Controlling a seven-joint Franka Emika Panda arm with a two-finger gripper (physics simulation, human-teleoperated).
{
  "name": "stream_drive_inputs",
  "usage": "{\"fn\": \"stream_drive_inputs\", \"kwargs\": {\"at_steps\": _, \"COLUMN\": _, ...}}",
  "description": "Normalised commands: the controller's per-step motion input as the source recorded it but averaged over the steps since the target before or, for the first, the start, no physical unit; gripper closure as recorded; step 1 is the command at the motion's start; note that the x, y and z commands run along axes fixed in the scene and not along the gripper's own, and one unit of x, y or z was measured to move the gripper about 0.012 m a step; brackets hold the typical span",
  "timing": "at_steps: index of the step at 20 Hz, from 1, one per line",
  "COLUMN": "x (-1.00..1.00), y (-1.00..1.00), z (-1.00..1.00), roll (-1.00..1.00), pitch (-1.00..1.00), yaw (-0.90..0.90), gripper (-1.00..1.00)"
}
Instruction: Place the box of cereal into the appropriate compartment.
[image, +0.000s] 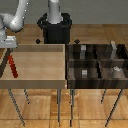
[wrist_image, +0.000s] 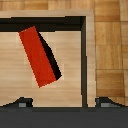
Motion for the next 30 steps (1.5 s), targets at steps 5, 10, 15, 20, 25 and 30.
{"fn": "stream_drive_inputs", "kwargs": {"at_steps": 5, "x": 0.40, "y": 0.40, "z": 0.00, "roll": 0.00, "pitch": 0.00, "yaw": 0.00, "gripper": -1.00}}
{"fn": "stream_drive_inputs", "kwargs": {"at_steps": 10, "x": 0.80, "y": 0.00, "z": 0.00, "roll": 0.00, "pitch": 0.00, "yaw": 0.00, "gripper": -1.00}}
{"fn": "stream_drive_inputs", "kwargs": {"at_steps": 15, "x": -0.20, "y": 0.00, "z": 0.00, "roll": 0.00, "pitch": 0.00, "yaw": 0.00, "gripper": -1.00}}
{"fn": "stream_drive_inputs", "kwargs": {"at_steps": 20, "x": 0.00, "y": 0.00, "z": -0.20, "roll": 0.00, "pitch": 0.00, "yaw": 0.00, "gripper": -1.00}}
{"fn": "stream_drive_inputs", "kwargs": {"at_steps": 25, "x": 0.00, "y": 0.20, "z": 0.00, "roll": 0.00, "pitch": 0.00, "yaw": 0.00, "gripper": -1.00}}
{"fn": "stream_drive_inputs", "kwargs": {"at_steps": 30, "x": 0.00, "y": 0.00, "z": -0.20, "roll": 0.00, "pitch": 0.00, "yaw": 0.00, "gripper": -1.00}}
